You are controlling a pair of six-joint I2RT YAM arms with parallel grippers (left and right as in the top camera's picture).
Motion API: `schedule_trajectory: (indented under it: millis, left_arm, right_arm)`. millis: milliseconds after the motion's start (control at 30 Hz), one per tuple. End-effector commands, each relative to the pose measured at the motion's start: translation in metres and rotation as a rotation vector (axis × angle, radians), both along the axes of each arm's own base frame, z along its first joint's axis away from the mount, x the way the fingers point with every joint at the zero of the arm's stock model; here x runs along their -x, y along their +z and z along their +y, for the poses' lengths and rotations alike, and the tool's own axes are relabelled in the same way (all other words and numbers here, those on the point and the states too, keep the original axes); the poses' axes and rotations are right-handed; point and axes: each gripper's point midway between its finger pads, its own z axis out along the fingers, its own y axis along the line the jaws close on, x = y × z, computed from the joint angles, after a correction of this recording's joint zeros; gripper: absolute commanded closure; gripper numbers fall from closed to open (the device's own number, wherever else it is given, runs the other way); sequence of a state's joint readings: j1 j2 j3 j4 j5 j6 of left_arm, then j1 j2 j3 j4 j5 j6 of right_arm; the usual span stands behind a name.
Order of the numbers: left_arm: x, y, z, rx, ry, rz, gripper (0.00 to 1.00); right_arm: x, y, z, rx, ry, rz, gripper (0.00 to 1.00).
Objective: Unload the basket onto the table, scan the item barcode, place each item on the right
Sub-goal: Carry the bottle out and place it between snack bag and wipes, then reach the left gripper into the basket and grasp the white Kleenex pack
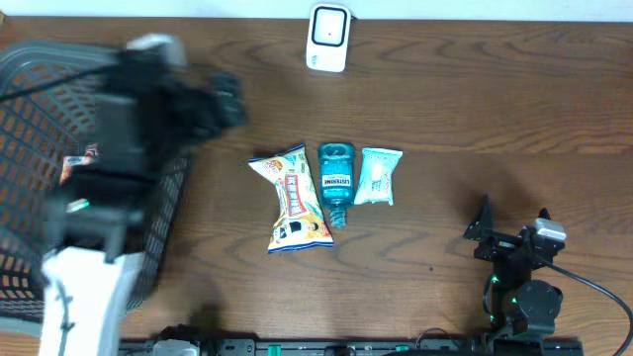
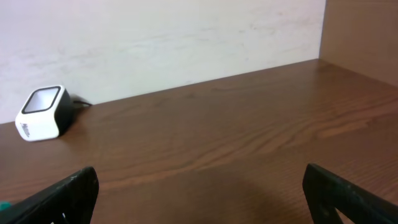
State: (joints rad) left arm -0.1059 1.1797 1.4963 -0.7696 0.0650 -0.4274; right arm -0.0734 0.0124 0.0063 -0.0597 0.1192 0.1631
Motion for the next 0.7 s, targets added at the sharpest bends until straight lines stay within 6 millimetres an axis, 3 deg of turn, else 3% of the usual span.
schedule_trajectory:
  millis: [0, 100, 233, 433, 567, 667]
  left_arm:
    - [0.017, 0.022, 0.083, -0.068, 0.240, -0.011, 0.02]
    - [0.037, -0.003, 0.144, 0.012, 0.480, 0.101, 0.02]
    - [0.062, -0.057, 0.194, 0.086, 0.674, 0.310, 0.00]
    - [0.061, -0.143, 0.220, 0.117, 0.716, 0.520, 0.05]
    - [0.049, -0.200, 0.227, 0.159, 0.757, 0.540, 0.04]
    - [0.042, -0.228, 0.239, 0.128, 0.785, 0.520, 0.04]
  right_arm:
    - [0.000, 0.000, 0.000, 0.014, 0.003, 0.004, 0.01]
    - [0.000, 0.000, 0.000, 0.014, 0.003, 0.004, 0.01]
    - [0.000, 0.000, 0.000, 0.014, 0.003, 0.004, 0.01]
    - [0.000, 0.000, 0.000, 0.014, 0.003, 0.004, 0.01]
    - [0.000, 0.000, 0.000, 0.014, 0.003, 0.004, 0.01]
    - [0.000, 0.000, 0.000, 0.014, 0.003, 0.004, 0.01]
